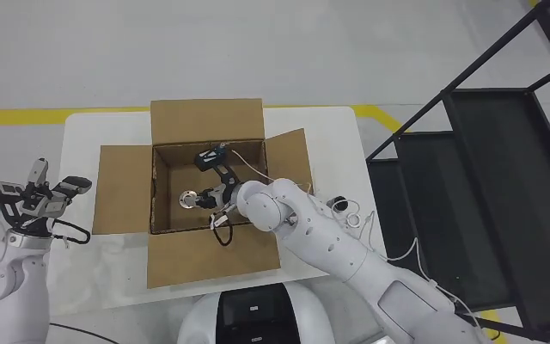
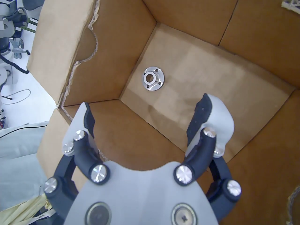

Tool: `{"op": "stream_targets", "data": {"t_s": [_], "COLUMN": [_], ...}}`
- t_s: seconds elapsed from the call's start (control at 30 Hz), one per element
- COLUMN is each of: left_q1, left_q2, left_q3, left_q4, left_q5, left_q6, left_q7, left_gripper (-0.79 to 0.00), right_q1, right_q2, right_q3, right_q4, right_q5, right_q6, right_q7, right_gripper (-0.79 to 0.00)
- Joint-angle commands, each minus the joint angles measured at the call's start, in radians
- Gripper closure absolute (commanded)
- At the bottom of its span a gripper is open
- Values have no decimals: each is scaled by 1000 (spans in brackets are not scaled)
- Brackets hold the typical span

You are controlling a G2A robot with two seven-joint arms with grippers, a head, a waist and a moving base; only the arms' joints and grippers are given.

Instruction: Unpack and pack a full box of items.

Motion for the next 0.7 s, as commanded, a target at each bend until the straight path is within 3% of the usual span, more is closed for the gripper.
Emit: {"op": "stream_targets", "data": {"t_s": [0.0, 0.33, 0.6, 0.67], "left_q1": [0, 0, 0, 0], "left_q2": [0, 0, 0, 0], "left_q3": [0, 0, 0, 0], "left_q4": [0, 0, 0, 0], "left_q5": [0, 0, 0, 0], "left_q6": [0, 0, 0, 0], "left_q7": [0, 0, 0, 0], "left_gripper": [-785, -785, -785, -785], "right_q1": [19, 259, 365, 380], "right_q2": [-9, -132, -239, -263], "right_q3": [-27, -225, -318, -335], "right_q4": [22, 343, 562, 613], "right_q5": [-10, -18, 9, 6], "right_q6": [-34, -189, -310, -326], "right_q7": [-9, 9, -26, -35], "right_gripper": [-785, -785, -785, -754]}}
